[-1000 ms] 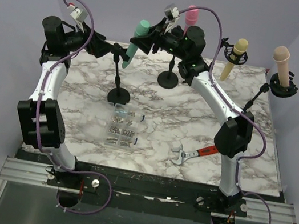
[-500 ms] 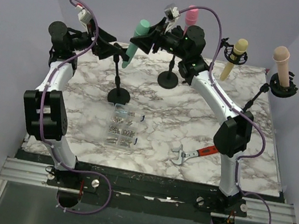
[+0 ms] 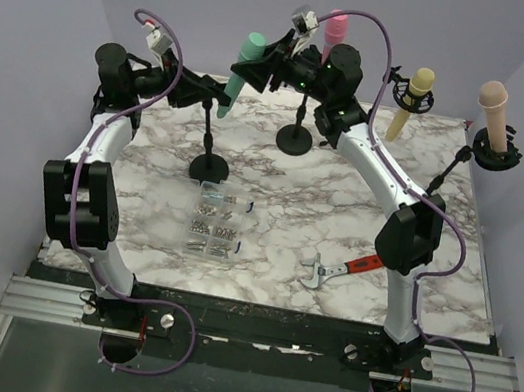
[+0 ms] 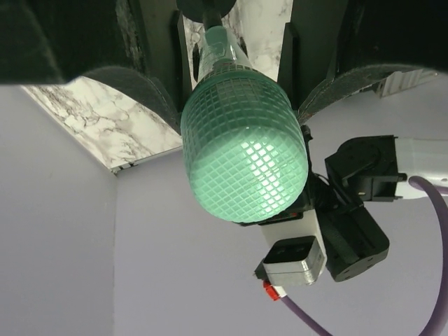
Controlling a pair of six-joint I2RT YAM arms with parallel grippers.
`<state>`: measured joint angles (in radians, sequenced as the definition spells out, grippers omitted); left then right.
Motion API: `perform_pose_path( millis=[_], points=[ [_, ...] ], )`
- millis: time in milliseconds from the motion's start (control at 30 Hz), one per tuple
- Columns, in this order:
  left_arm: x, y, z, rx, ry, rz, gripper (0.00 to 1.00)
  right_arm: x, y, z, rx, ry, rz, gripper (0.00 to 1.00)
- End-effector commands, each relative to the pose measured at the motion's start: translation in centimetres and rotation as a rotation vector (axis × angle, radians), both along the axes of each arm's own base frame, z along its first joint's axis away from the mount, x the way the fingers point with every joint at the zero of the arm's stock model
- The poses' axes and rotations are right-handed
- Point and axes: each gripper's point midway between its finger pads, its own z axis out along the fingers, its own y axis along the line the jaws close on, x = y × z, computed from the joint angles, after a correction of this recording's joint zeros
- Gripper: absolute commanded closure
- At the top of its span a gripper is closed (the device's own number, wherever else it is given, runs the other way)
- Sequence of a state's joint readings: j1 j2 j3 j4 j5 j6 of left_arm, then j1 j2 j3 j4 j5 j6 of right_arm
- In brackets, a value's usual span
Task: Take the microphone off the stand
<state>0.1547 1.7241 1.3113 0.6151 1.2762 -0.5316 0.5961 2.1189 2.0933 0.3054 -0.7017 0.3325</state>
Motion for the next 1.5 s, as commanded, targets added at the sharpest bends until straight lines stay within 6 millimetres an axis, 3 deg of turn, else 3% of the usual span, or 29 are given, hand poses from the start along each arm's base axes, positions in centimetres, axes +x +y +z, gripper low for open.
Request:
perform_pose_path(
  millis=[0, 300, 533, 800, 833, 967, 1033, 1100, 1133, 1300, 1467],
  points=[
    [-0.1, 0.4, 0.9, 0.065, -0.093, 0.087, 1.00, -0.1, 0.0, 1.0, 0.022, -0.017, 0.011, 0.99],
    [-0.8, 0.8, -0.2, 0.128, -0.078, 0.141, 1.00, 1.3, -1.2, 2.3, 0.023, -0.038, -0.125, 0.99],
    [-1.2, 1.0, 0.2, 0.137, -0.102, 0.167, 1.00, 3.9, -3.9, 1.3, -0.002, 0.013, -0.361, 0.99],
    [-1.4, 0.3, 0.1, 0.153, -0.090, 0.171, 1.00, 2.1, -6.0, -0.1, -0.035, 0.059, -0.399, 0.99],
    [-1.4, 0.3, 0.2, 0.153, -0.089, 0.174, 0.95, 1.8, -6.3, -0.7, -0.049, 0.077, -0.406, 0.99],
    [-1.3, 0.2, 0.7, 0.134, -0.076, 0.184, 0.48, 0.5, -8.2, -2.8, -0.107, 0.123, -0.459, 0.99],
    [-1.5, 0.1, 1.1, 0.128, -0.083, 0.181, 0.34, -0.3, -9.2, -4.3, -0.142, 0.141, -0.478, 0.99],
    [-1.7, -0.2, 1.6, 0.121, -0.094, 0.176, 0.10, -1.1, -10.2, -5.7, -0.172, 0.166, -0.495, 0.99],
    [-1.8, -0.2, 1.8, 0.119, -0.096, 0.179, 0.02, -1.4, -10.6, -6.5, -0.189, 0.183, -0.507, 0.99],
    [-2.5, -0.3, 3.3, 0.114, -0.116, 0.194, 0.01, -1.8, -12.8, -9.3, -0.241, 0.292, -0.607, 0.99],
    [-3.5, -0.1, 6.2, 0.110, -0.144, 0.237, 0.01, -2.9, -13.8, -11.9, -0.289, 0.394, -0.627, 0.99]
  ],
)
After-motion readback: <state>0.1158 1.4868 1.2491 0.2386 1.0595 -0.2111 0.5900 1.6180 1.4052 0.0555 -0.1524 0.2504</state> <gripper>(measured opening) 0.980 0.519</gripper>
